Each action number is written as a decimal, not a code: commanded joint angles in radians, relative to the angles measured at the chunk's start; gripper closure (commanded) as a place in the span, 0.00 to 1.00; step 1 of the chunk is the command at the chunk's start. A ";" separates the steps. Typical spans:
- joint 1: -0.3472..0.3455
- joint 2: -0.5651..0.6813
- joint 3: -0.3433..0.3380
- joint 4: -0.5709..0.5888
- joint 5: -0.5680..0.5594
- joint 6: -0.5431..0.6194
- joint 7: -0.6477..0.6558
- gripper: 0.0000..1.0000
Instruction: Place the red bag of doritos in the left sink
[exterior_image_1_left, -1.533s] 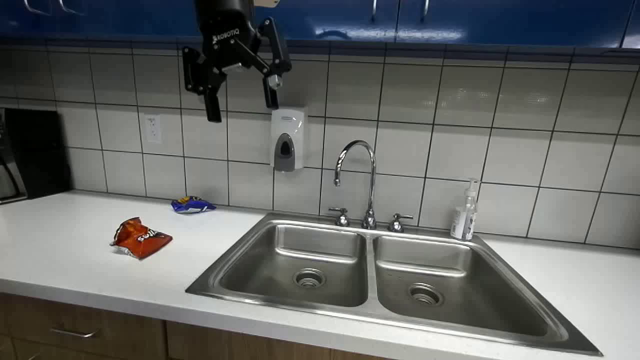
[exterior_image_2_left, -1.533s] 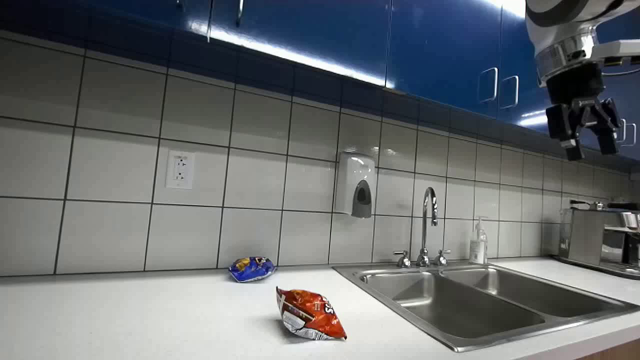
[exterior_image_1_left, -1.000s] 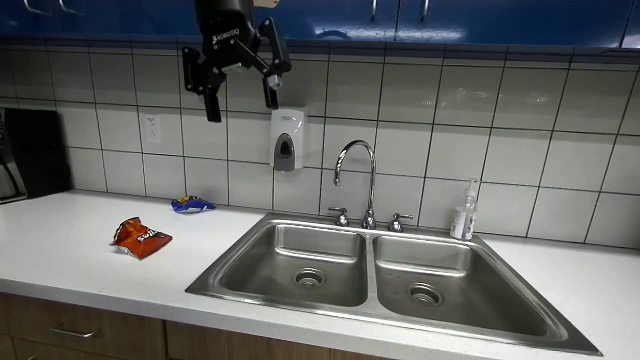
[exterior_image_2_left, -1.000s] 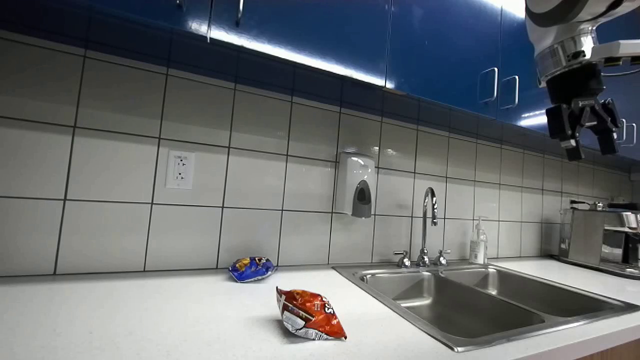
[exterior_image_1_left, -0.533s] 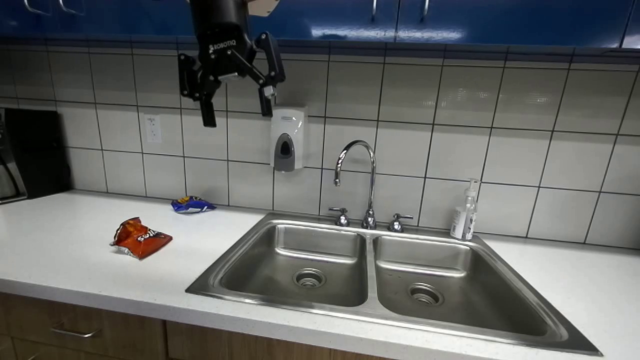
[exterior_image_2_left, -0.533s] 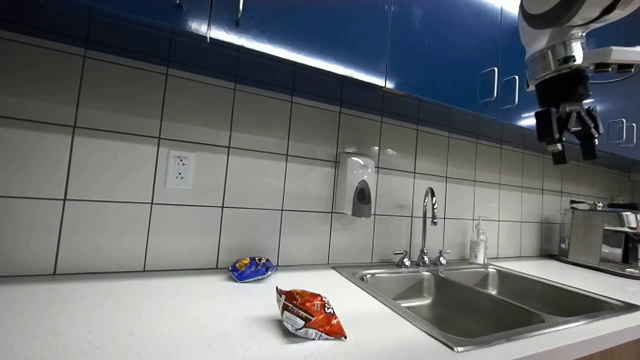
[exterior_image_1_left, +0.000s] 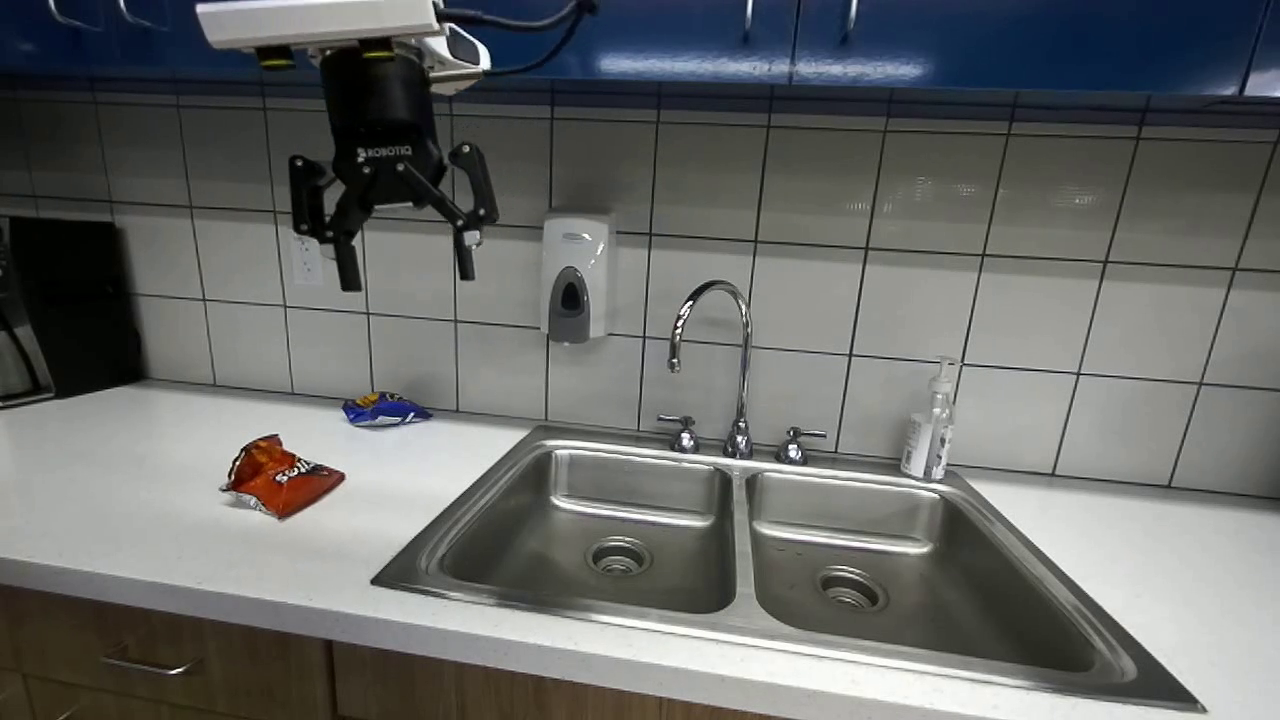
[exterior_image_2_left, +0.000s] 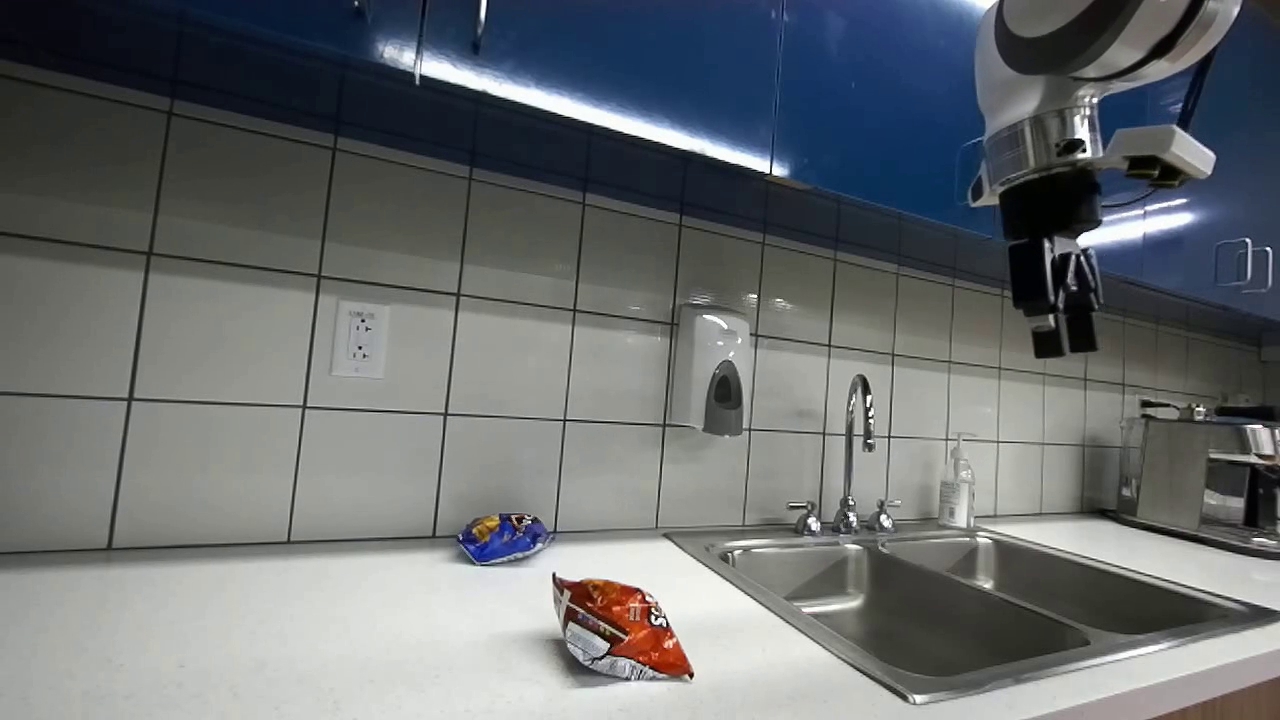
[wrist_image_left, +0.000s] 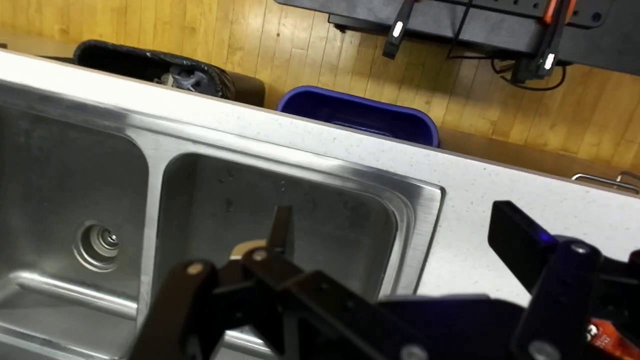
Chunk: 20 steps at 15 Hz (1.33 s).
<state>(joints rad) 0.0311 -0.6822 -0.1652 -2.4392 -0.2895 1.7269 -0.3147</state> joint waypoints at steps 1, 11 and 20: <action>0.040 0.011 0.019 -0.037 0.038 0.057 -0.061 0.00; 0.164 0.134 0.100 -0.078 0.137 0.183 -0.136 0.00; 0.212 0.282 0.164 -0.076 0.174 0.387 -0.146 0.00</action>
<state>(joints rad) 0.2443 -0.4532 -0.0188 -2.5235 -0.1413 2.0415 -0.4212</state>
